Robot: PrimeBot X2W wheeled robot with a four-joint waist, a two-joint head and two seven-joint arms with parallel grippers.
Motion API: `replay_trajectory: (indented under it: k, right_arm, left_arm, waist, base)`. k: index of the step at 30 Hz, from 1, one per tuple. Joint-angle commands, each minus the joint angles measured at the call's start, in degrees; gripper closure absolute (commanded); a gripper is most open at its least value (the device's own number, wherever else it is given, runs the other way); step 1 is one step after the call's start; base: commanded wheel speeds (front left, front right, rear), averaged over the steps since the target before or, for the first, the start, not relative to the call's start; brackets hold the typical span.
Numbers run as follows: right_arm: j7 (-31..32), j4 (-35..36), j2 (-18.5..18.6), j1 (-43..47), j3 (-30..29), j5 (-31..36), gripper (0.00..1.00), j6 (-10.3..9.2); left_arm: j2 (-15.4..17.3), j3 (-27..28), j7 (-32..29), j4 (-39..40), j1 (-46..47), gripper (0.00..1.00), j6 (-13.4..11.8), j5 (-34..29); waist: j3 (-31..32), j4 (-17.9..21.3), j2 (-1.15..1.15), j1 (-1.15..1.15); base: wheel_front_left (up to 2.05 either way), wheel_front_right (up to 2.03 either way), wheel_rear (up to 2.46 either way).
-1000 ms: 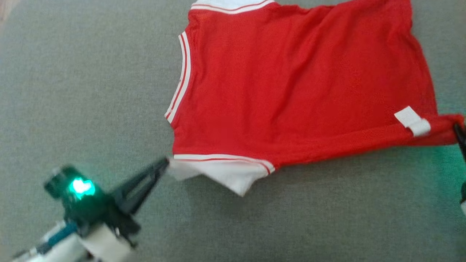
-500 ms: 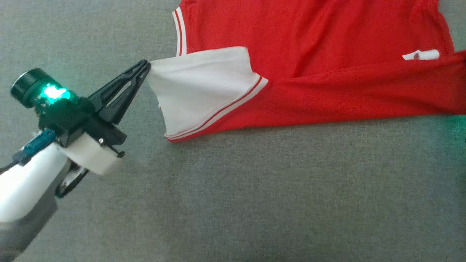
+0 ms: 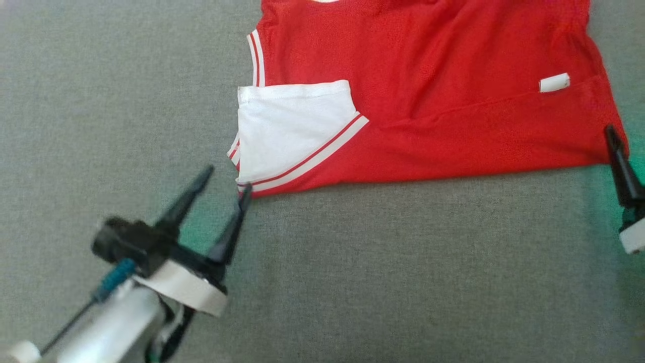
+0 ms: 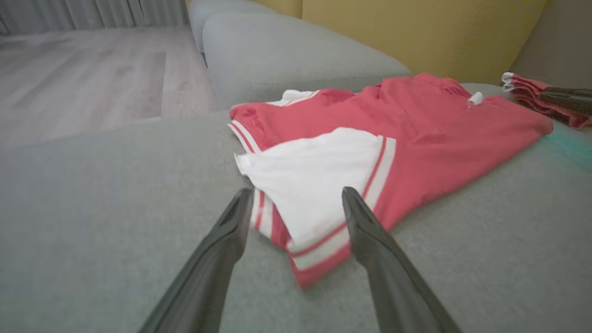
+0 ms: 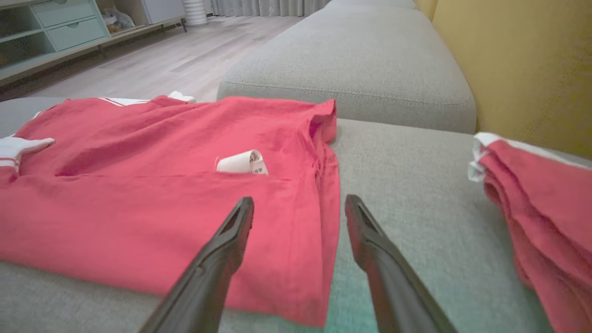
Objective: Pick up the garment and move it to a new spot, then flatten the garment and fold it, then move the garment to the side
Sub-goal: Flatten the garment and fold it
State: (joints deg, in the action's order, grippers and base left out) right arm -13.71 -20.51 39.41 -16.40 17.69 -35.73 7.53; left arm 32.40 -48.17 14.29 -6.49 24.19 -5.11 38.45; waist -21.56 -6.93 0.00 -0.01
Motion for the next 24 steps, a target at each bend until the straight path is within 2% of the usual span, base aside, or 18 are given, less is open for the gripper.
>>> replay_trajectory:
  k: [1,6,11,14,18,19,20,22,24]
  right_arm:
    - [-0.7,0.9,1.3,1.3,0.0,-0.1,0.00,-0.04]
    - [-1.1,0.6,0.4,1.8,0.1,-0.2,0.00,-0.04]
    - [-1.2,0.3,0.3,1.3,0.5,-0.4,0.00,-0.04]
    - [-1.2,0.1,0.4,0.8,0.9,-0.6,0.00,-0.04]
    - [-1.2,-0.6,0.4,0.4,1.4,-0.9,0.00,-0.04]
    - [-1.2,-0.8,0.4,0.4,1.4,-0.9,0.00,-0.04]
    - [-1.2,-1.0,0.4,0.3,1.5,-0.9,0.00,-0.04]
    - [-1.3,-1.4,0.3,0.2,1.6,-1.0,0.00,-0.04]
    - [-1.3,-1.6,0.1,0.0,1.7,-1.1,0.00,-0.04]
  left_arm:
    - [1.0,2.9,0.6,1.3,0.7,0.00,-0.4,0.7]
    - [-2.9,3.3,0.7,-2.7,-2.0,0.00,-0.3,3.6]
    - [-5.8,3.3,0.5,-7.5,0.2,0.00,1.1,4.8]
    - [-7.3,4.0,0.4,-10.8,1.7,0.00,1.1,5.6]
    - [-9.2,3.9,0.1,-15.2,3.3,0.02,3.0,6.9]
    - [-9.5,3.7,-0.4,-16.1,3.4,0.28,3.3,7.3]
    - [-9.7,3.3,-1.1,-16.8,3.6,0.60,3.7,7.4]
    - [-10.0,2.7,-2.2,-18.0,3.9,1.00,4.5,7.7]
    - [-10.2,2.3,-2.7,-18.4,4.0,1.00,5.1,7.9]
  waist:
    - [0.4,0.0,0.00,0.01]
    - [0.6,0.2,0.00,0.01]
    - [0.1,0.5,0.00,0.01]
    - [-0.2,0.8,0.00,0.01]
    - [-0.6,1.2,0.00,0.01]
    - [-0.6,1.3,0.00,0.01]
    - [-0.7,1.3,0.00,0.01]
    - [-0.8,1.3,0.00,0.01]
    - [-0.9,1.3,0.00,0.01]
  base:
    - [0.00,0.00,0.00]
    - [0.00,0.00,0.00]
    - [0.00,0.00,0.00]
    - [0.00,0.00,0.00]
    - [0.00,0.00,0.00]
    - [0.00,0.00,0.00]
    - [0.00,0.00,0.00]
    - [0.00,0.00,0.00]
    - [0.00,0.00,0.00]
